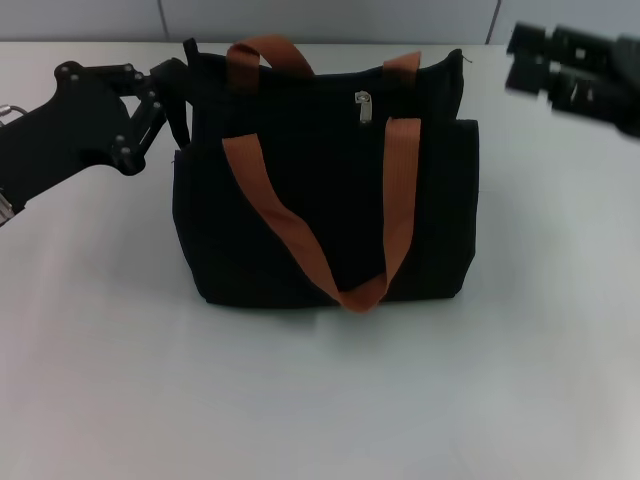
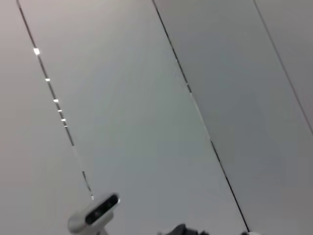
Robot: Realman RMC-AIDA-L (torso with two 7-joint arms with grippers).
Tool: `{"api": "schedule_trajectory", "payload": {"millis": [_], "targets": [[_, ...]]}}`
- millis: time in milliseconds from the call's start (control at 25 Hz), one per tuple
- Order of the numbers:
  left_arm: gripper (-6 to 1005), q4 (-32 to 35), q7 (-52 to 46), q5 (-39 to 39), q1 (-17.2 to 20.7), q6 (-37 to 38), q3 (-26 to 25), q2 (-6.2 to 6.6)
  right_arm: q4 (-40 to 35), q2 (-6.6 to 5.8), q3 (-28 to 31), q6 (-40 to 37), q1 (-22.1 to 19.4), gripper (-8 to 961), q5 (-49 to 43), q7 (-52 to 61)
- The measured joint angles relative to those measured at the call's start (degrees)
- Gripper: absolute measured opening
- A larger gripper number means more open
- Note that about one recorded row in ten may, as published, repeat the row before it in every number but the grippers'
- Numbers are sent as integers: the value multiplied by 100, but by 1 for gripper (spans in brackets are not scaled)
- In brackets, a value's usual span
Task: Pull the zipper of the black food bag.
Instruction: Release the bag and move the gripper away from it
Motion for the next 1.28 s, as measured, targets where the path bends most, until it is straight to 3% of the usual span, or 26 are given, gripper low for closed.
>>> {"api": "schedule_trajectory", "payload": {"millis": [160,360,480,600,1000,1080,1280], "targets": [[67,12,-146,25,1,-19,7,23,480,46,-188,-156,-201,599,-177,-998],[73,22,-385,31,23,-41,23,55,533,361,-288,-202,-423,752,-1308,-2523],[77,32,-635,38,62,-43,56,88,682,483,-293,-186,-467,816,-2083,-3400],[80,34,-884,40,94,-44,60,128,1248,476,-276,-134,-433,817,-2472,-4113],[93,51,-1303,59,189,4,220,225,1349,474,-227,-3,-533,815,-2454,-4348],[96,73,-1597,94,190,0,460,332,1350,471,-222,-4,-535,815,-2450,-4350],[102,240,-1996,277,182,3,541,409,1389,482,-218,100,-502,814,-2430,-4360]]}}
